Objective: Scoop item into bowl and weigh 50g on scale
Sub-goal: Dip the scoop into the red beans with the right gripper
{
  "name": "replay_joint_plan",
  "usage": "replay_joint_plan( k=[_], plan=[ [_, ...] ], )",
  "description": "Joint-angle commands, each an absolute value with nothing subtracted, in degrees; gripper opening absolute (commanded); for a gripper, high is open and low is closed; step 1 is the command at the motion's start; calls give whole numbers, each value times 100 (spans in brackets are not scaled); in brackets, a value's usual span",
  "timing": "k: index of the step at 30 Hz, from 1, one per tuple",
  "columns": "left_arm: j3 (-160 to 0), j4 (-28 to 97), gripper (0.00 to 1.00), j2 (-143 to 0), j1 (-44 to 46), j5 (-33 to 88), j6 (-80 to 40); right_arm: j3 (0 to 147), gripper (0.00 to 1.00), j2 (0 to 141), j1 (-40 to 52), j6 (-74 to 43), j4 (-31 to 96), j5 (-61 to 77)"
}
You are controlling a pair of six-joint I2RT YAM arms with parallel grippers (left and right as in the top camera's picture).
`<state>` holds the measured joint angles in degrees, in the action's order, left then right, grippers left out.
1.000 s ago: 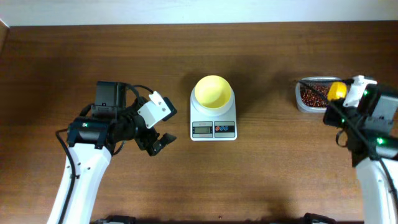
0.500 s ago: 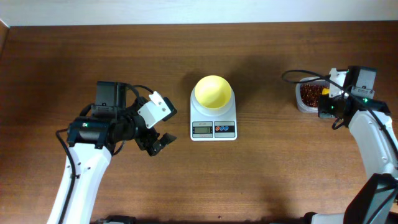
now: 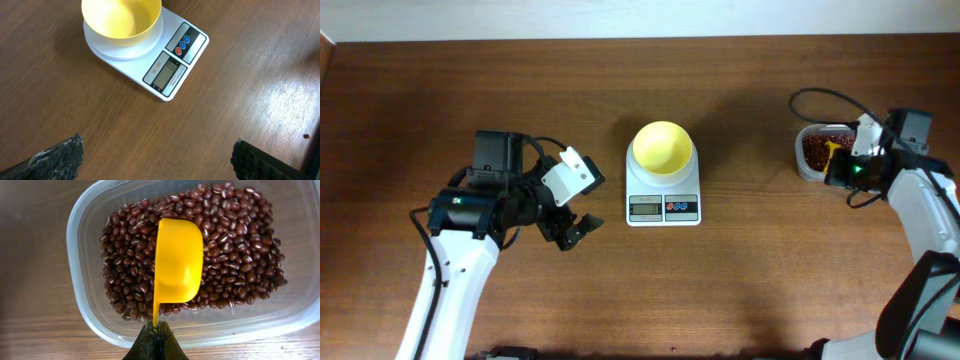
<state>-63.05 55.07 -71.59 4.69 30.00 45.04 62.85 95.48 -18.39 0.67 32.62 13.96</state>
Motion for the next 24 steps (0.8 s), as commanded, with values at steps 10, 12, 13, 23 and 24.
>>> replay_joint_plan(
  k=[10,12,13,23,24],
  plan=[
    [-6265,5516,99,-7166,434,3017,4580,6254,4,9762,-3205,-1251,3336,4051],
    [-6263,5516,99,-7168,434,3015,4578,6254,4,9762,-3315,-1251,3341,4206],
    [-6265,5516,99,-7166,434,3017,4580,6254,4,9762,-3380,-1251,3341,4261],
    [-6265,5516,99,-7168,434,3017,4578,6254,4,9762,-3879,-1249,3321,5468],
    [-6263,5516,99,-7166,434,3015,4578,6254,4,9762,-3900,-1249,3321,5559]
  ],
)
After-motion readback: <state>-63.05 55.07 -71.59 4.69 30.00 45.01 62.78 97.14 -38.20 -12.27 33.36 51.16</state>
